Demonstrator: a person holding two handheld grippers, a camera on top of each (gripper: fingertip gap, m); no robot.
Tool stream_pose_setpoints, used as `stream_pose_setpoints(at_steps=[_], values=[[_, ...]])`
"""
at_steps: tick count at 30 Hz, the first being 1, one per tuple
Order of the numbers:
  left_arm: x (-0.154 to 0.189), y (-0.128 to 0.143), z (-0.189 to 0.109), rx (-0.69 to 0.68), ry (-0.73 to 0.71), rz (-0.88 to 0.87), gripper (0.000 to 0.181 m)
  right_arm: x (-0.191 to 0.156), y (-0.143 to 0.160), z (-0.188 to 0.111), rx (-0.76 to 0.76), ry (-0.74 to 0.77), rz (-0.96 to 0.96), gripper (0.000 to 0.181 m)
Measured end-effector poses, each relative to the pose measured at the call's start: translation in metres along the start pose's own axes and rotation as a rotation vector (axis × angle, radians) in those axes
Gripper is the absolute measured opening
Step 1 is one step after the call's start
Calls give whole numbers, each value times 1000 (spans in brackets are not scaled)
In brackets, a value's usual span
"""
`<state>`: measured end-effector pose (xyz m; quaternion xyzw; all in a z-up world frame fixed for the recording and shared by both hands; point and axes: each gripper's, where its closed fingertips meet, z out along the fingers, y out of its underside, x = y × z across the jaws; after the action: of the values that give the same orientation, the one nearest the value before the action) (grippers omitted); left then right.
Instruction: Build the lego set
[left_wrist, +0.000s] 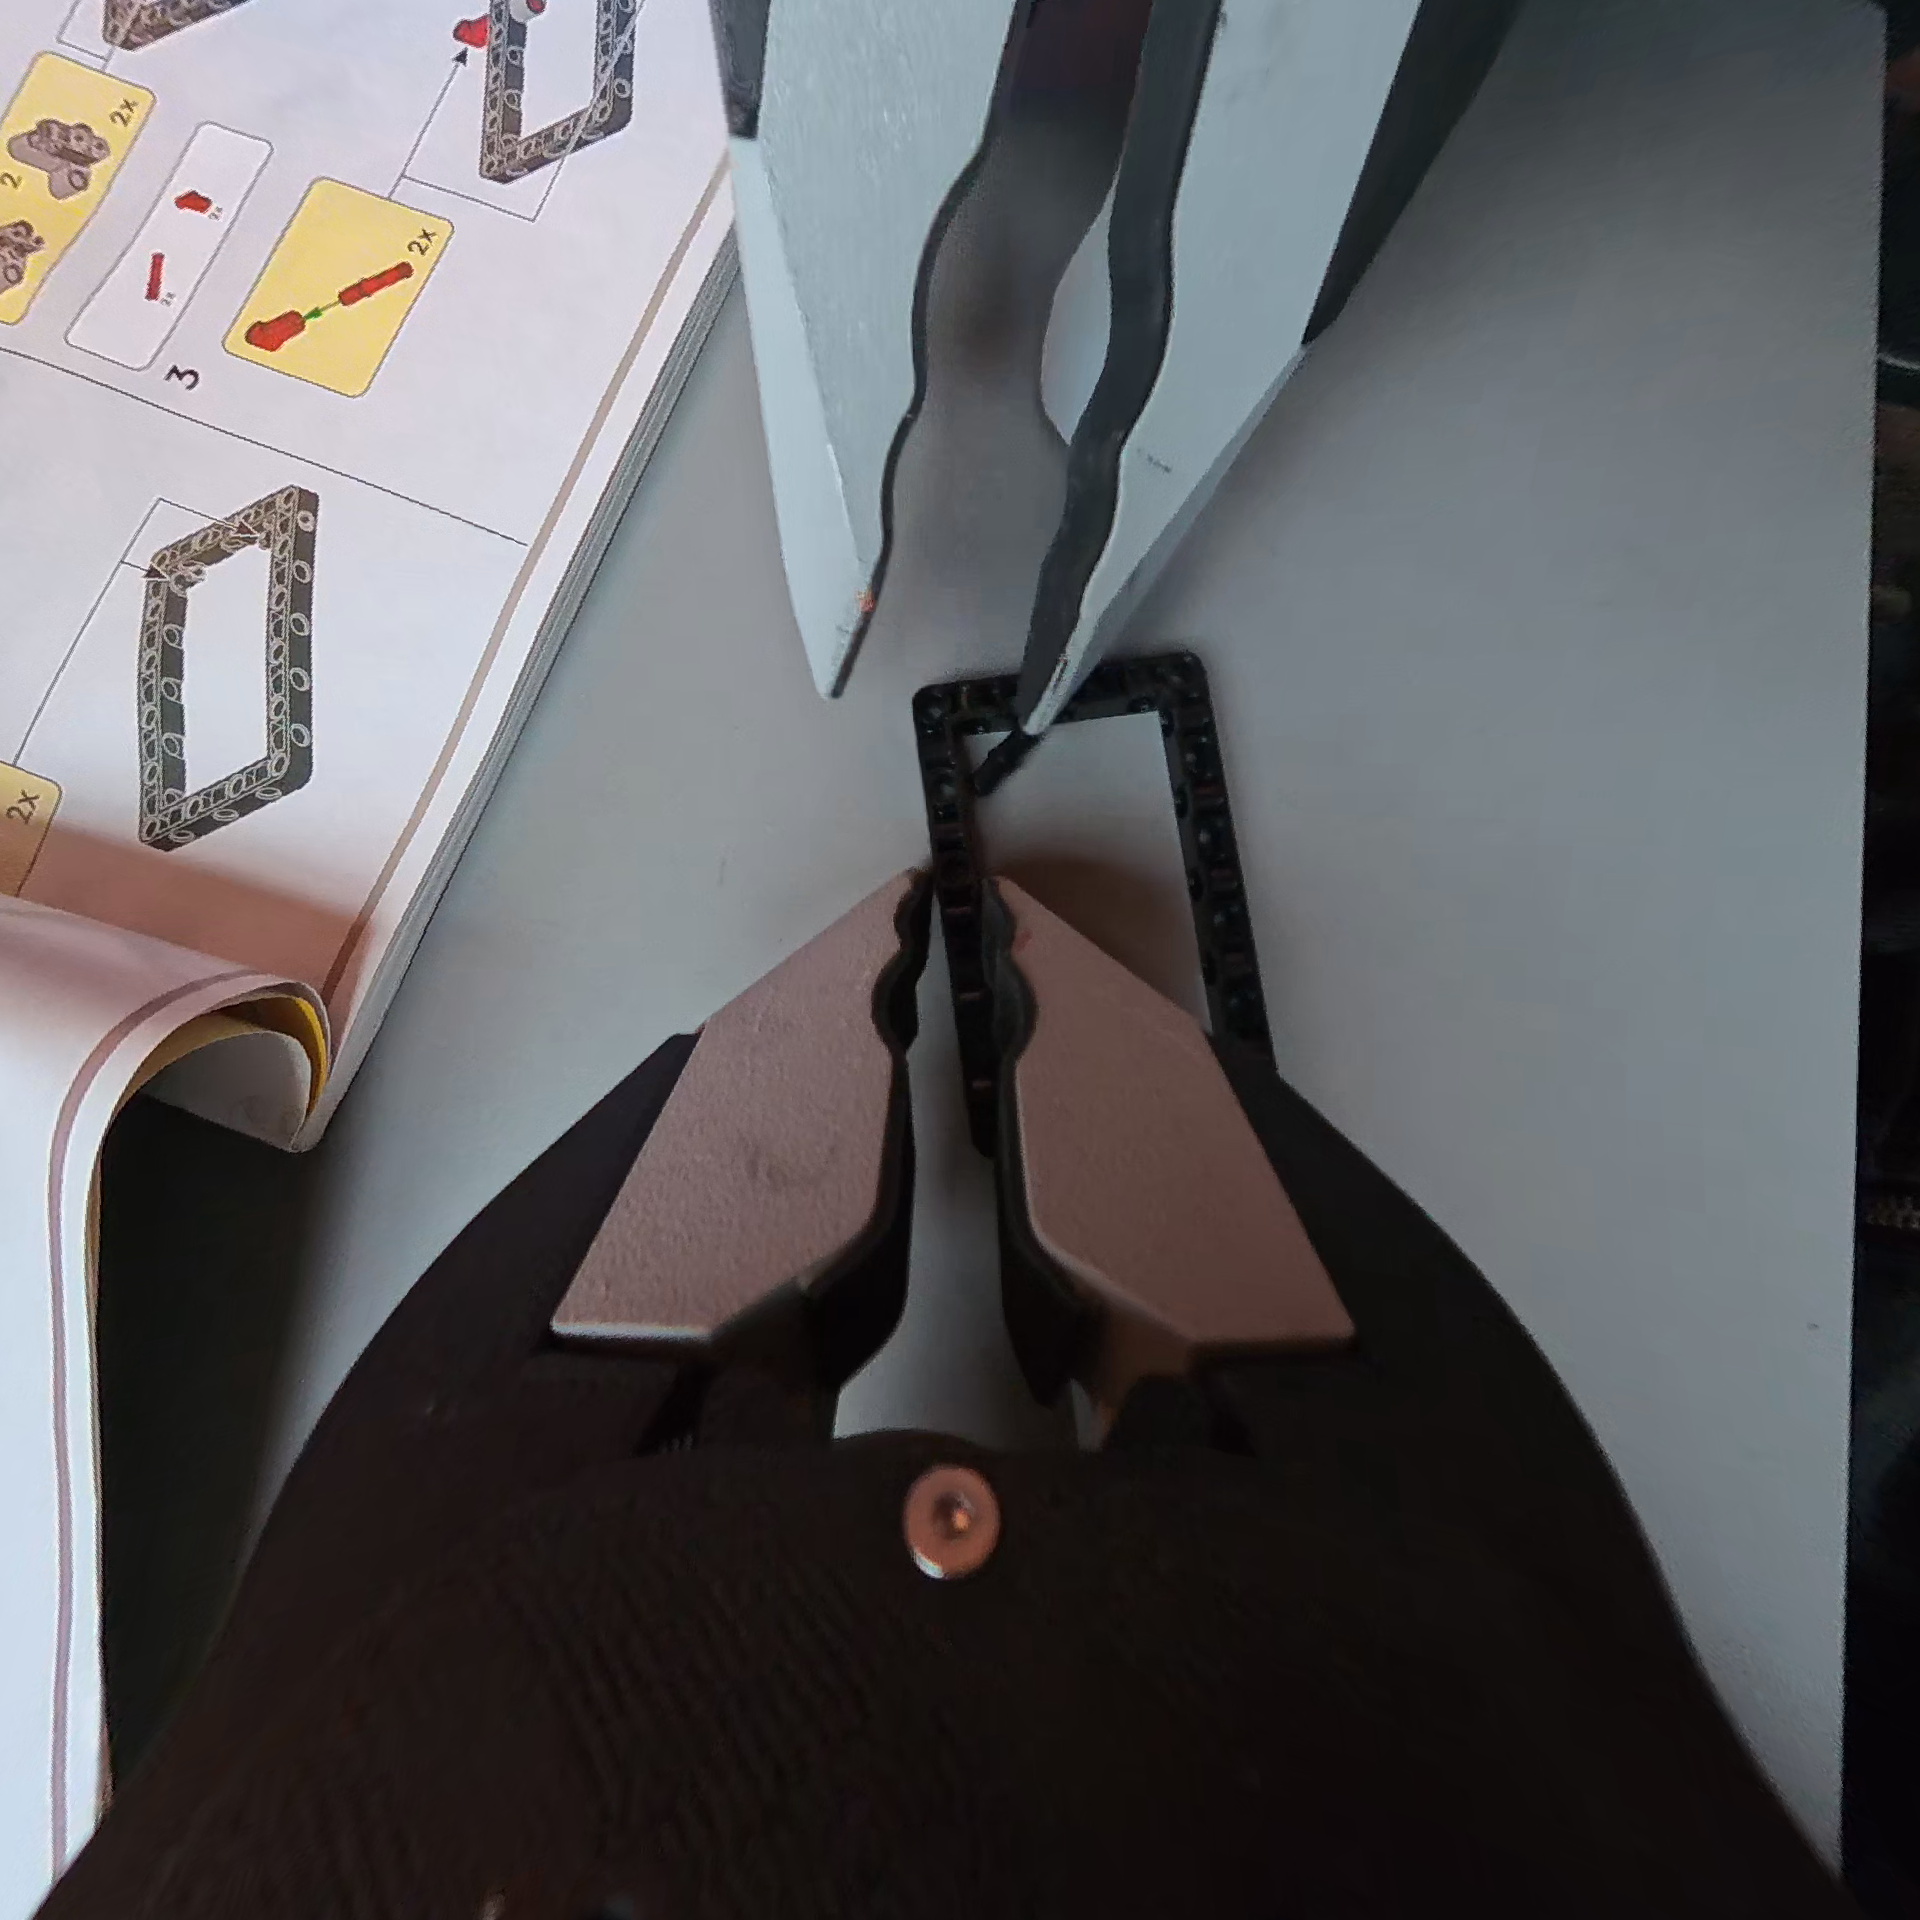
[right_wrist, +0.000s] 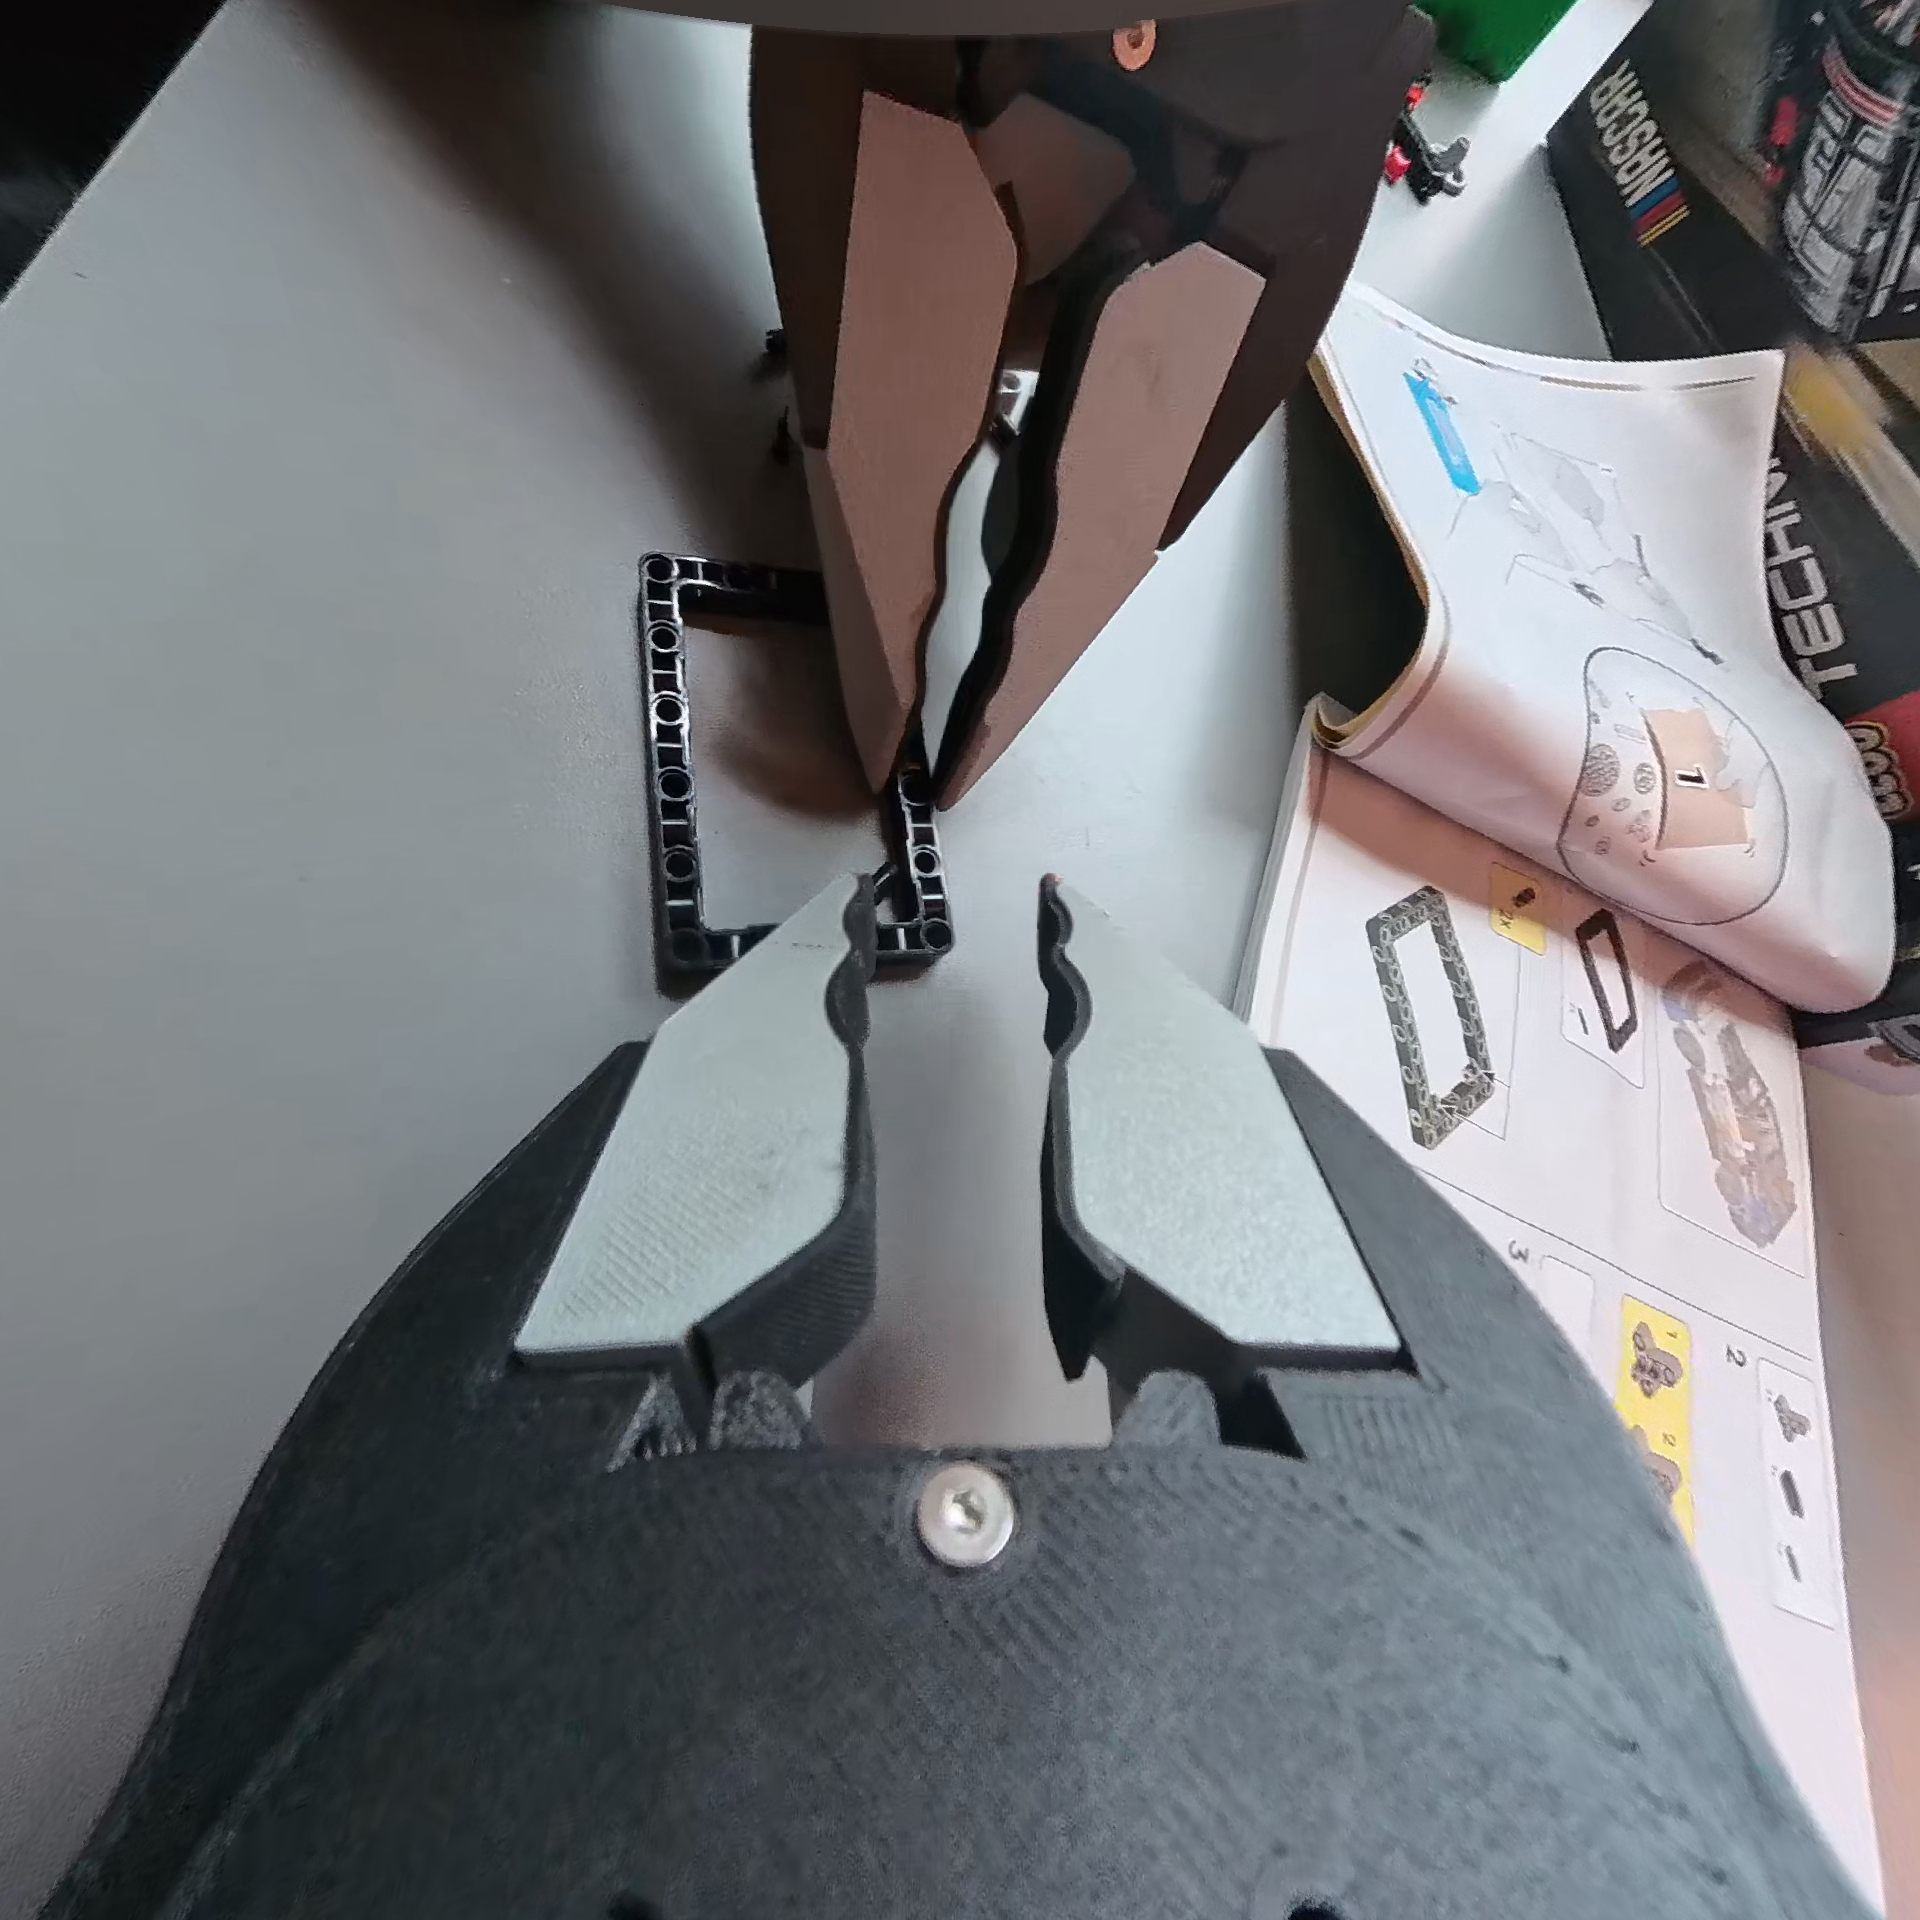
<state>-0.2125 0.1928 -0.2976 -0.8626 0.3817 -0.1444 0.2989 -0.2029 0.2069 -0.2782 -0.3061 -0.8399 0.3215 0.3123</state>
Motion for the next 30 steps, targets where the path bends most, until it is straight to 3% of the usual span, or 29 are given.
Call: stream_pose_setpoints(at_steps=[7, 9, 11, 17, 20, 30], values=[[1, -7, 4, -2, -38, 12, 23, -3, 9, 6, -57, -6, -19, 28], [1, -7, 5, -4, -41, 18, 20, -2, 7, 4, -45, -4, -12, 29], [2, -6, 5, -9, -38, 27, 6, -1, 4, 0, -25, 1, -4, 28], [3, -7, 5, -5, -26, 15, 20, -9, 4, 1, -30, -31, -33, 32], [4, -6, 5, -1, -20, 28, 6, -13, 3, 4, -26, -49, -41, 32], [0, -3, 2, -7, -34, 24, 6, -14, 3, 6, -20, -61, -18, 33]])
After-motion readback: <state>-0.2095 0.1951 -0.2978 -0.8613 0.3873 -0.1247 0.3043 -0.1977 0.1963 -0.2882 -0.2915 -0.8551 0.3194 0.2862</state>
